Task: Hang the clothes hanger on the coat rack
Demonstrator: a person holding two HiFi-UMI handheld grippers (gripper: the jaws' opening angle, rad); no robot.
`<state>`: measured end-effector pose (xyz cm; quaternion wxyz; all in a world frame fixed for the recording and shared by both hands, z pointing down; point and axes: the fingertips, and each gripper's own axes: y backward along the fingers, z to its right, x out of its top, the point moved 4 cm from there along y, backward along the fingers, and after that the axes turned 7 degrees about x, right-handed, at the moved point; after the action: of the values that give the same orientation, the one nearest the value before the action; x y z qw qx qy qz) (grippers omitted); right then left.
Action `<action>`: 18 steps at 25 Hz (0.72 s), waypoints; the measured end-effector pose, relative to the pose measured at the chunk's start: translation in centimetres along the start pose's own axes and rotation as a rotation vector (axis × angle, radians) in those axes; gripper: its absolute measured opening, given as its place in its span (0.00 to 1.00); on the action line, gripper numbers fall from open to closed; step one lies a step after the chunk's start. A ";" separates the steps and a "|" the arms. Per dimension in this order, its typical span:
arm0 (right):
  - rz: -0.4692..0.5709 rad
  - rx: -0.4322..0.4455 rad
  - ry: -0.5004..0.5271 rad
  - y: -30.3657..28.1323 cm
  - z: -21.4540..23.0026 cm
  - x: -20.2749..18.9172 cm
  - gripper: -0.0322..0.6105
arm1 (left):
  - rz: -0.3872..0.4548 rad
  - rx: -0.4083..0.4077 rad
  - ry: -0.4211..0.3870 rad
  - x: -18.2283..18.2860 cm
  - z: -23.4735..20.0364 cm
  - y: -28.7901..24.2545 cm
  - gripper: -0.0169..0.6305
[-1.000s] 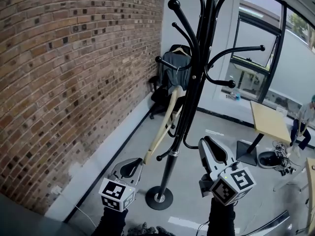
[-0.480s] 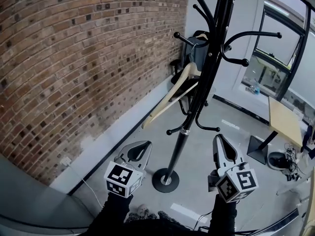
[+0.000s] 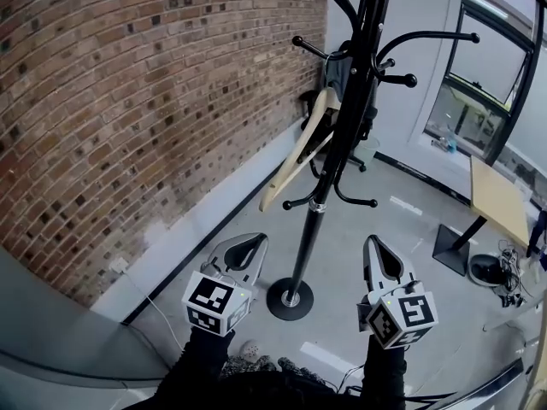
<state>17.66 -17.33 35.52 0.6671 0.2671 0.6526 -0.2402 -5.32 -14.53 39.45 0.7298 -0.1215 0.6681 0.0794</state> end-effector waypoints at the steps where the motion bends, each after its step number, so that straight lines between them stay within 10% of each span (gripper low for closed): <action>1: -0.004 0.002 0.003 0.3 -0.1 -0.1 0.07 | -0.001 -0.001 -0.001 0.0 0.3 0.1 0.04; 18: -0.063 -0.019 0.011 1.9 -0.8 -1.4 0.06 | 0.022 0.000 -0.013 1.0 2.4 1.7 0.04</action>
<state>18.24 -15.42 36.97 0.6579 0.2414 0.6667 -0.2536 -3.42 -12.24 38.55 0.7333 -0.1137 0.6645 0.0884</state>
